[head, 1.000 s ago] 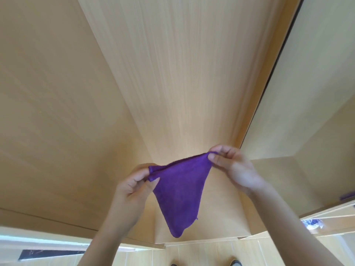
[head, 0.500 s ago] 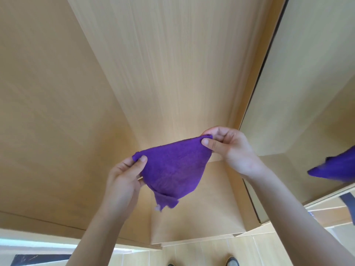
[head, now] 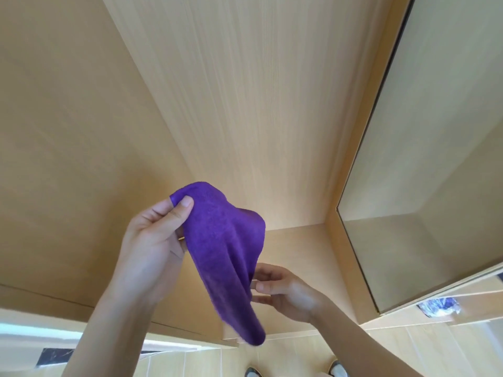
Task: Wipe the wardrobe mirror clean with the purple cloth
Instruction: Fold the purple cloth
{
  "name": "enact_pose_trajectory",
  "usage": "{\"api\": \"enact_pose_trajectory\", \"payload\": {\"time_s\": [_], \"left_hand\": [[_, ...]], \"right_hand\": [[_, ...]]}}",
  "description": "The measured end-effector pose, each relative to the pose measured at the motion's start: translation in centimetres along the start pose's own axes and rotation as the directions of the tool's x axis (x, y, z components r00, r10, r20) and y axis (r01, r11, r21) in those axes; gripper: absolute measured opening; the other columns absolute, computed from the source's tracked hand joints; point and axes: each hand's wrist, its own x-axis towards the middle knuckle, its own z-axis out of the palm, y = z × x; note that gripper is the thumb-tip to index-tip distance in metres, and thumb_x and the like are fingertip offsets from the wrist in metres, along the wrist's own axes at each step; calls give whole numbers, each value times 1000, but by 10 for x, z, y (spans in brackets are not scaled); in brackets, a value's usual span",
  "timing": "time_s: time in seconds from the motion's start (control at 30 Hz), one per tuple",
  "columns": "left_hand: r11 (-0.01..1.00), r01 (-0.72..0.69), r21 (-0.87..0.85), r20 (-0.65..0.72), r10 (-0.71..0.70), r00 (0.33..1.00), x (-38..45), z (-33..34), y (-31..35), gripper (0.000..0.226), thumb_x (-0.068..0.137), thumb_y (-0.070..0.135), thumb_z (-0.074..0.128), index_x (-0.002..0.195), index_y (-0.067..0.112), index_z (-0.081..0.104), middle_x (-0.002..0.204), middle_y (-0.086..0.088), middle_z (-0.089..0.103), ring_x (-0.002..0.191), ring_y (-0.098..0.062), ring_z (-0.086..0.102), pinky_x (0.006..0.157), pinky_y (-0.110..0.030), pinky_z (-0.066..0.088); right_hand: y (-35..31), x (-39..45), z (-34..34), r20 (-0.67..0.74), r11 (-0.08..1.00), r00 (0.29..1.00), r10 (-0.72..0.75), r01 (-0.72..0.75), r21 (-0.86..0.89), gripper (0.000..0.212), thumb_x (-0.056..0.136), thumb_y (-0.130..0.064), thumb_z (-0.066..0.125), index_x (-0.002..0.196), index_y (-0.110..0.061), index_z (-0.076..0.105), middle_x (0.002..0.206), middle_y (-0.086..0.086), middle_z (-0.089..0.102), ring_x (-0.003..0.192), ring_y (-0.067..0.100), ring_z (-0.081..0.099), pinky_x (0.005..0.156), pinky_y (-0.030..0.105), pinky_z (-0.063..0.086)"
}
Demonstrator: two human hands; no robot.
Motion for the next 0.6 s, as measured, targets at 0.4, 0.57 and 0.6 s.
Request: {"api": "enact_pose_trajectory", "payload": {"time_s": [0.4,0.57,0.6], "left_hand": [[978,207,12,-321,-192,928,60,-53,-52,22,99,12,62,119,3,67,119,-11,73,107,-24,70,79,-33,60],[867,497,-7,-266,-481,835,79,-61,-121,22,100,6,56,120,-1,62,98,-10,69,80,-23,67,71,-33,55],[837,547,-1,-216,-535,817,78,-56,-133,21,99,5,55,117,-1,63,92,-10,70,75,-24,68,70,-34,56]], "right_hand": [[-65,-47,-4,-310,805,898,-313,78,-588,9,86,-17,75,78,-12,74,82,0,75,76,17,68,73,35,51],[-107,-67,39,-265,788,854,-448,237,-568,14,84,-14,74,71,-15,69,70,14,68,63,18,60,59,28,46],[-113,-69,46,-256,789,852,-458,256,-559,18,87,-11,74,70,-16,69,68,11,69,62,18,62,58,27,47]]}}
